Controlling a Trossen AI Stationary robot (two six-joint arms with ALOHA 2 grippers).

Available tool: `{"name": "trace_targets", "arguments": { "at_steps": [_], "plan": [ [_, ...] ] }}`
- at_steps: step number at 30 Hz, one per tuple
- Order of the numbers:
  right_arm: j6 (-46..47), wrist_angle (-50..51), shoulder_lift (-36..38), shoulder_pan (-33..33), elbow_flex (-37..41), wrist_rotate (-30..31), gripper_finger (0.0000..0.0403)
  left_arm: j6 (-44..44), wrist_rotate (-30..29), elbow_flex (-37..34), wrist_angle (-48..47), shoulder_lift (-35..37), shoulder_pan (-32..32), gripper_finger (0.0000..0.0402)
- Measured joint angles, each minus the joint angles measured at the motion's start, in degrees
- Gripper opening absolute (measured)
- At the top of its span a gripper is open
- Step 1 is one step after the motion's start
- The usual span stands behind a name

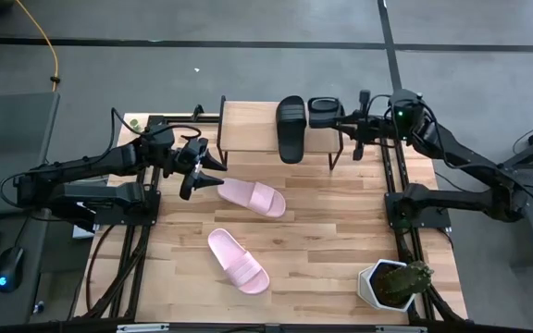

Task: Pick and place slides into the shelf
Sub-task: Put the black slipper on the shelf

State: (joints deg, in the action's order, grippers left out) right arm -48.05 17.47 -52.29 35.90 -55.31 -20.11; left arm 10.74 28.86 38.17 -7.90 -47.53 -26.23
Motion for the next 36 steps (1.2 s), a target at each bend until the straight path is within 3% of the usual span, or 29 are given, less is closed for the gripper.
{"name": "trace_targets", "arguments": {
  "at_steps": [21, 36],
  "plan": [
    [-0.8, -2.4, -2.0, 2.2, 0.0, 0.5, 0.0016, 0.0, 0.0, 0.0, -0.1, 0.0, 0.0, 0.0216],
    [-0.9, -9.1, -2.4, 9.2, 0.0, -7.7, 0.0016, -0.4, -1.7, 0.0, 0.0, -0.4, 0.0, 0.0216]
  ]
}}
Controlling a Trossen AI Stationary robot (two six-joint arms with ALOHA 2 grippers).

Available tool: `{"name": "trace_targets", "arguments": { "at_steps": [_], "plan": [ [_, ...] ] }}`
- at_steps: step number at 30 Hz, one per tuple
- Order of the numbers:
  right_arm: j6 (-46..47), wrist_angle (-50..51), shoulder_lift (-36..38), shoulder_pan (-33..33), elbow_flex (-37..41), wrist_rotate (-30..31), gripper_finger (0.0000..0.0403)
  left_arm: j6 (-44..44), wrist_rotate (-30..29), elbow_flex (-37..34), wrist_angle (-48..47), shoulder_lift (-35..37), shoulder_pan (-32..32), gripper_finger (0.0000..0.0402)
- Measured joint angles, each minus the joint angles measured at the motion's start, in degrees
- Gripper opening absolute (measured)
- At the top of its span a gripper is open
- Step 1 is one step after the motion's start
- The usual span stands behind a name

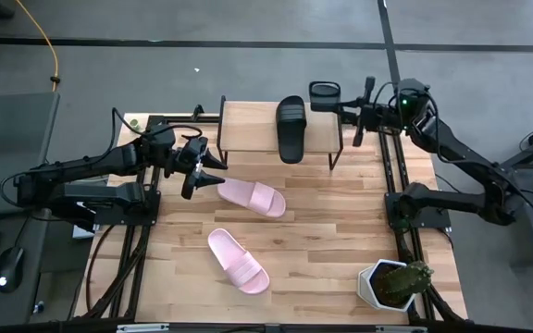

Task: Pick and place slides into the shelf
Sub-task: Put the black slipper on the shelf

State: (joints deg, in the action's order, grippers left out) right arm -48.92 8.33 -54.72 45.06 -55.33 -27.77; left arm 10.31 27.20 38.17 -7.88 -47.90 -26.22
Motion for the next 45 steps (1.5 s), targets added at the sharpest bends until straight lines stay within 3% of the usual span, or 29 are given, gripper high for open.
{"name": "trace_targets", "arguments": {
  "at_steps": [10, 21, 41, 45],
  "plan": [
    [0.7, -0.1, -2.8, 7.9, 0.0, -13.8, 0.0016, 0.0, 0.1, 0.0, 0.3, 0.0, 0.0, 0.0216],
    [1.5, -1.2, -3.1, 10.2, 0.0, -19.2, 0.0016, 0.0, 0.1, 0.0, -0.1, 0.0, 0.0, 0.0216],
    [0.0, 6.7, -3.5, 9.1, 0.0, -17.3, 0.0016, -0.6, -1.3, 0.0, -1.3, 0.0, 0.0, 0.0216],
    [0.1, 6.1, -3.5, 7.6, 0.0, -14.1, 0.0016, -0.6, -1.3, 0.0, -1.2, 0.0, 0.0, 0.0216]
  ]
}}
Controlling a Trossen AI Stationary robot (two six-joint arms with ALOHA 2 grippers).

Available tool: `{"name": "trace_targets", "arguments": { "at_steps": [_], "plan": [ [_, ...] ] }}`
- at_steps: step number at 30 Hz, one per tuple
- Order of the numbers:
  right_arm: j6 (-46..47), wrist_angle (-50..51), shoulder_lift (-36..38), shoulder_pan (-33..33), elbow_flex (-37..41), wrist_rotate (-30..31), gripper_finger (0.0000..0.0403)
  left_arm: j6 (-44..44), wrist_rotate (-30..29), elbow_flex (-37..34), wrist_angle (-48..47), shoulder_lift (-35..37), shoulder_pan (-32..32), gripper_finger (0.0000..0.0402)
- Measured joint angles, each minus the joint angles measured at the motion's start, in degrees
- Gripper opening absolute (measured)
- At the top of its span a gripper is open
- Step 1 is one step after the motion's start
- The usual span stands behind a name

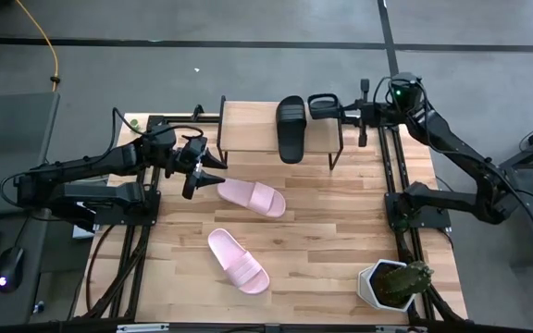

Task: Pick and place slides into the shelf
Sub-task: Put the black slipper on the shelf

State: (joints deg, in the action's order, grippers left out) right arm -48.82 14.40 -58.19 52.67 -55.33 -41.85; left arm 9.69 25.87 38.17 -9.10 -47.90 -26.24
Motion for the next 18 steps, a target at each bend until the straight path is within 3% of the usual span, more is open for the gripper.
{"name": "trace_targets", "arguments": {
  "at_steps": [18],
  "plan": [
    [2.7, -1.4, 0.0, -0.9, 0.0, 1.6, 0.0016, 0.0, 0.0, 0.0, 0.0, 0.0, 0.0, 0.0216]
  ]
}}
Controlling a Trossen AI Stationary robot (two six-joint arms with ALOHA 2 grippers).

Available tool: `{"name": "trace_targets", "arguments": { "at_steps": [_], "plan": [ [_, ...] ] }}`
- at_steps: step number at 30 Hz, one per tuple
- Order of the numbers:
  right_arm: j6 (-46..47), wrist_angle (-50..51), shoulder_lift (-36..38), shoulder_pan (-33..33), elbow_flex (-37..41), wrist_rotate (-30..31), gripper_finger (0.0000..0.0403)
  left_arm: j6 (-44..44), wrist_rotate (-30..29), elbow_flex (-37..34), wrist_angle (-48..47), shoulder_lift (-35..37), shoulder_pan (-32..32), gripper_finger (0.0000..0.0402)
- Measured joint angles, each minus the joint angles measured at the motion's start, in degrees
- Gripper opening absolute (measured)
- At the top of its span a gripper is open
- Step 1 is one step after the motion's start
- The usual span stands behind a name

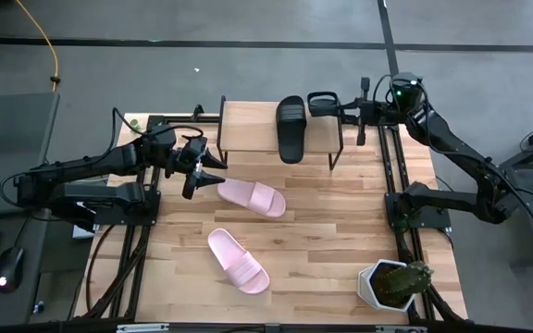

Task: Pick and place slides into the shelf
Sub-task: Put the black slipper on the shelf

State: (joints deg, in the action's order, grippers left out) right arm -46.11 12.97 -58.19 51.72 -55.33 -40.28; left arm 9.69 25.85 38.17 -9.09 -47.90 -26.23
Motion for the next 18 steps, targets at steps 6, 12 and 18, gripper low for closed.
{"name": "trace_targets", "arguments": {
  "at_steps": [6, 12, 18],
  "plan": [
    [-3.2, 4.8, 0.0, -0.6, 0.0, 3.0, 0.0014, 0.0, 0.0, 0.0, 0.0, 0.0, 0.0, 0.0216],
    [-4.2, 4.8, 0.0, -3.7, 0.0, 7.6, 0.0014, 0.0, 0.0, 0.0, 0.0, 0.0, 0.0, 0.0216],
    [-4.3, 4.8, -0.3, -6.6, 0.0, 8.5, 0.0014, 0.0, 0.0, 0.0, 0.0, 0.0, 0.0, 0.0216]
  ]
}}
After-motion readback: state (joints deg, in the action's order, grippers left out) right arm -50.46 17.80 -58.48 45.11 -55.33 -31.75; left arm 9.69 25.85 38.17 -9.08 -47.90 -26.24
